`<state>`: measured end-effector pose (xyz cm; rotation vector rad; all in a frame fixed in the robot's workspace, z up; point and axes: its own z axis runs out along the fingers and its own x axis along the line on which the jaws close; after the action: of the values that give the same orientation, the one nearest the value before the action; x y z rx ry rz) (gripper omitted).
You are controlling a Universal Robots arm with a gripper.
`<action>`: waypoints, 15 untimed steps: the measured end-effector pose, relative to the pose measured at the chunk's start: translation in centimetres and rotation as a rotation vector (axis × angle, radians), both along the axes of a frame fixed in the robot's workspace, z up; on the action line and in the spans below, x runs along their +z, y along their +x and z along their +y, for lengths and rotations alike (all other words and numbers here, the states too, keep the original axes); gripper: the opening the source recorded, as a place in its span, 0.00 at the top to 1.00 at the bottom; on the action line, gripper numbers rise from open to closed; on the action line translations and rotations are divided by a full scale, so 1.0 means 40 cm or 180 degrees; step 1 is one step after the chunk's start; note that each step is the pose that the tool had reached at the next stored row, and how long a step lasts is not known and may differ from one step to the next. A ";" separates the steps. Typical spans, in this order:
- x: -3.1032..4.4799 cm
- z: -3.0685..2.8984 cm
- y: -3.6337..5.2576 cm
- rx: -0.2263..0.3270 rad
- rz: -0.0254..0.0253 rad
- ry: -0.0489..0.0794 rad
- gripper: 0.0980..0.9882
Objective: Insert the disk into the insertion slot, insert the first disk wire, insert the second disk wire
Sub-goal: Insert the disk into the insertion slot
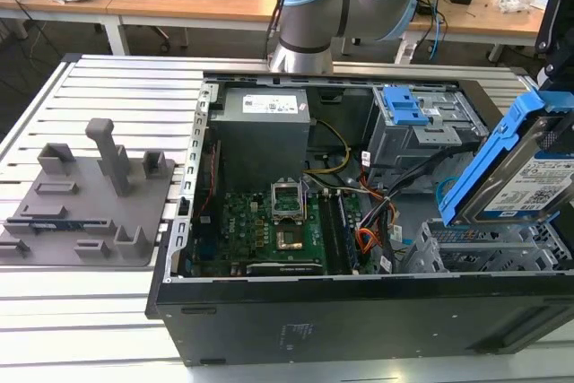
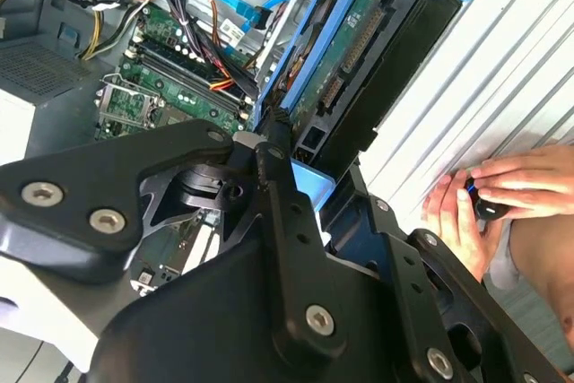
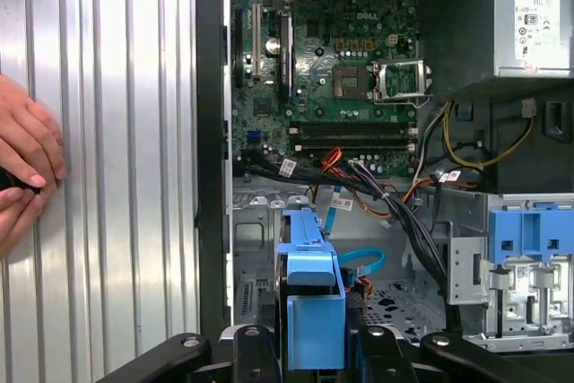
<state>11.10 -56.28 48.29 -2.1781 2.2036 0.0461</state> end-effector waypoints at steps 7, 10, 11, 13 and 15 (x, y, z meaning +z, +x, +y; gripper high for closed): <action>-0.016 0.015 0.005 0.0000 0.0000 -0.0038 0.70; -0.025 0.019 0.005 0.0000 0.0000 -0.0046 0.70; -0.027 0.019 0.005 0.0000 0.0000 -0.0047 0.70; -0.031 0.020 0.005 0.0000 0.0000 -0.0050 0.70; -0.036 0.020 0.005 0.0000 0.0000 -0.0053 0.70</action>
<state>11.31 -55.50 46.84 -2.1865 2.2120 0.0279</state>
